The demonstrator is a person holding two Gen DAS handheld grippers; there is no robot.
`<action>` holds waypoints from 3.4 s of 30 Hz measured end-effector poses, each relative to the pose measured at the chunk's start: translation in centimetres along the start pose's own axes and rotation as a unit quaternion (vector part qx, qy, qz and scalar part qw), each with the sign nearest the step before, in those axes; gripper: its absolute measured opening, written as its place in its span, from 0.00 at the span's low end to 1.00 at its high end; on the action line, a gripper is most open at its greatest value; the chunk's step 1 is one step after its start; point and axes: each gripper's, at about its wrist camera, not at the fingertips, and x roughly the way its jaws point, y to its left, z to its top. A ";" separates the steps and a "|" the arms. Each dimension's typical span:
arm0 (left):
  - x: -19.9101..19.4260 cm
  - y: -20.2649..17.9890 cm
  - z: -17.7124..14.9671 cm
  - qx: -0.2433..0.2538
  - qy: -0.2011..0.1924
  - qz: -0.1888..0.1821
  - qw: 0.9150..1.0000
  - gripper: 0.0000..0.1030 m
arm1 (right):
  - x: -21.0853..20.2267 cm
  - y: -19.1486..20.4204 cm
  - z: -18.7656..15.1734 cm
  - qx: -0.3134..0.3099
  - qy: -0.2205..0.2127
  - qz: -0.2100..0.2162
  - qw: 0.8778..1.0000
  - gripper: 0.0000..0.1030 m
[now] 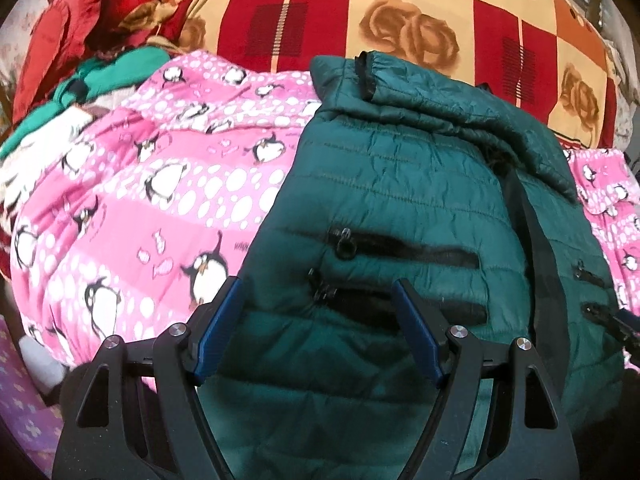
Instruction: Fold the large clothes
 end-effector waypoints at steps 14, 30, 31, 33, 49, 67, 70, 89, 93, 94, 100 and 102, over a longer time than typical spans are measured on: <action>-0.3 5.7 -2.6 -0.086 0.065 -0.096 0.989 0.78 | -0.9 -4.4 -4.7 0.056 0.046 0.051 0.996 0.81; 1.0 6.1 -5.9 -0.089 0.126 -0.136 0.979 0.83 | 0.8 -2.9 -6.2 0.034 0.060 0.148 0.987 0.81; 0.8 6.1 -6.2 -0.090 0.123 -0.137 0.979 0.83 | 0.9 -2.7 -6.2 0.029 0.054 0.145 0.988 0.80; 0.6 5.6 -6.4 -0.073 0.121 -0.137 0.981 0.72 | 0.6 -2.4 -6.0 0.019 0.036 0.134 0.990 0.66; -5.5 4.0 -0.2 -0.043 -0.007 -0.137 0.990 0.12 | -4.6 -3.1 -0.2 0.002 -0.083 0.168 0.982 0.25; -4.2 1.2 11.9 -0.054 -0.105 -0.109 0.987 0.12 | -2.8 -3.4 13.5 0.011 -0.161 0.109 0.981 0.25; -3.2 0.6 14.1 -0.054 -0.114 -0.095 0.987 0.12 | -1.8 -3.5 15.9 0.014 -0.165 0.095 0.982 0.25; 9.9 -0.9 24.0 -0.081 -0.079 -0.015 0.993 0.13 | 10.4 -6.6 27.3 0.088 -0.114 0.076 0.987 0.25; 13.3 -0.8 24.1 -0.098 -0.055 -0.007 0.994 0.15 | 12.9 -7.1 27.8 0.106 -0.100 0.079 0.986 0.29; 13.6 -0.9 24.1 -0.099 -0.055 -0.008 0.994 0.15 | 14.2 -7.2 28.1 0.120 -0.099 0.085 0.984 0.30; 14.2 0.4 24.2 -0.123 -0.042 -0.052 0.990 0.23 | 14.7 -7.6 28.8 0.160 -0.116 0.123 0.973 0.47; 13.6 0.9 24.4 -0.128 -0.038 -0.073 0.988 0.34 | 13.7 -7.8 28.8 0.173 -0.133 0.150 0.964 0.72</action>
